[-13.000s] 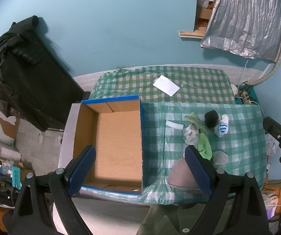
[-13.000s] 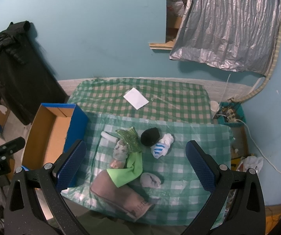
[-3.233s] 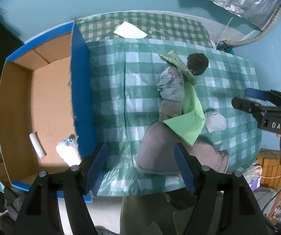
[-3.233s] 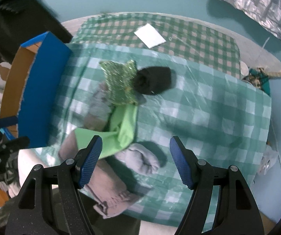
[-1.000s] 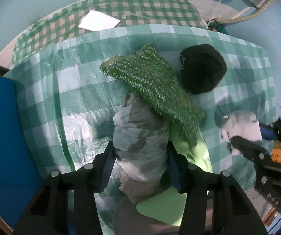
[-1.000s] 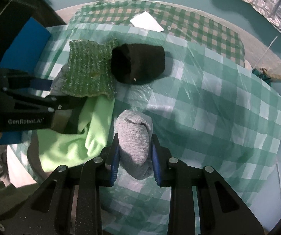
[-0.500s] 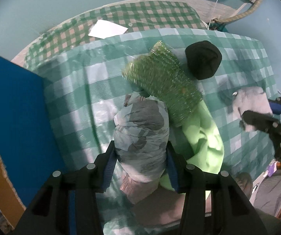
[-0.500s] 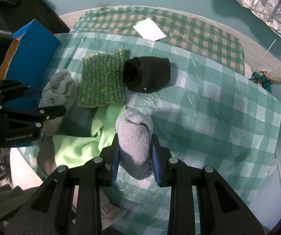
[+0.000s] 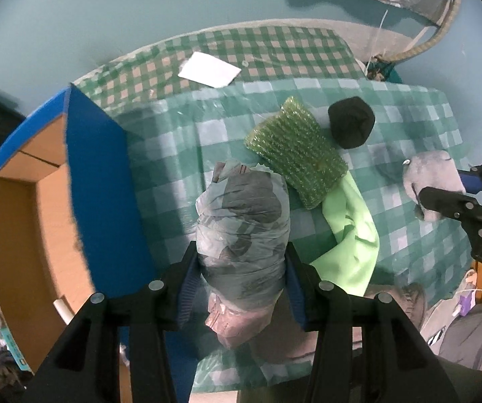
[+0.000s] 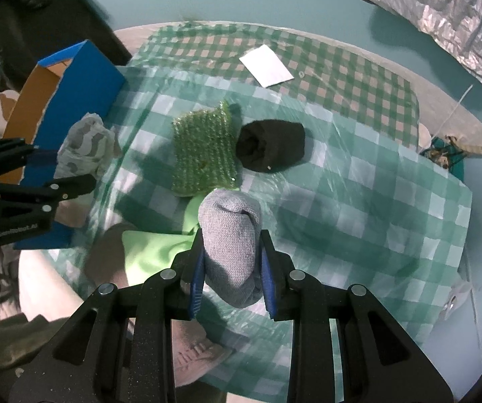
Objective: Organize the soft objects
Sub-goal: 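Carry both socks into the cardboard box with both grippers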
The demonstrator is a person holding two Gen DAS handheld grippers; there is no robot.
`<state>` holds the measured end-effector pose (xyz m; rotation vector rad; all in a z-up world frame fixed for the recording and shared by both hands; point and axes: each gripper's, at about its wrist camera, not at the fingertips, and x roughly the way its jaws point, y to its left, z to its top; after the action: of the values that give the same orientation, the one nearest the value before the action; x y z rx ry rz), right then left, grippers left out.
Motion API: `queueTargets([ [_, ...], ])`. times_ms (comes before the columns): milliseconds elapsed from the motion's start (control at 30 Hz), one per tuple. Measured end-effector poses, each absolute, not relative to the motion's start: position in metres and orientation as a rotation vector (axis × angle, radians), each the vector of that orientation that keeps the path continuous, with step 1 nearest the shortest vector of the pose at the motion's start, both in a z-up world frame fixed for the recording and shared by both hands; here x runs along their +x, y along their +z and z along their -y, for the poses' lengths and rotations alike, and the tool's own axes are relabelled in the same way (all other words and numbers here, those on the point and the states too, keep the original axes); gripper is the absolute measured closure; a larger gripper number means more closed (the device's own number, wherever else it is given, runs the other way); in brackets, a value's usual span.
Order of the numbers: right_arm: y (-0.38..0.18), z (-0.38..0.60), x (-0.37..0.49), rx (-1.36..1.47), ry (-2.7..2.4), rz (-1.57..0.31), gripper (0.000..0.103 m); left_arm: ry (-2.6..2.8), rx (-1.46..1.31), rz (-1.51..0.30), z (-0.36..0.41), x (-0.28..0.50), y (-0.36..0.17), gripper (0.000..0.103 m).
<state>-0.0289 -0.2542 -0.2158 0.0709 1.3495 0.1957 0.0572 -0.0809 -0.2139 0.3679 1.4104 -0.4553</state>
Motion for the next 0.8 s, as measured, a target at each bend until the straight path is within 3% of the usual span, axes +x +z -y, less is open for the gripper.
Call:
queueTargets([
  [800, -0.144, 0.189, -0.014, -0.024, 0.339, -1.239, 0.076, -0.354, 0.336, -1.302, 0.010, 0.039, -0.137, 0.055],
])
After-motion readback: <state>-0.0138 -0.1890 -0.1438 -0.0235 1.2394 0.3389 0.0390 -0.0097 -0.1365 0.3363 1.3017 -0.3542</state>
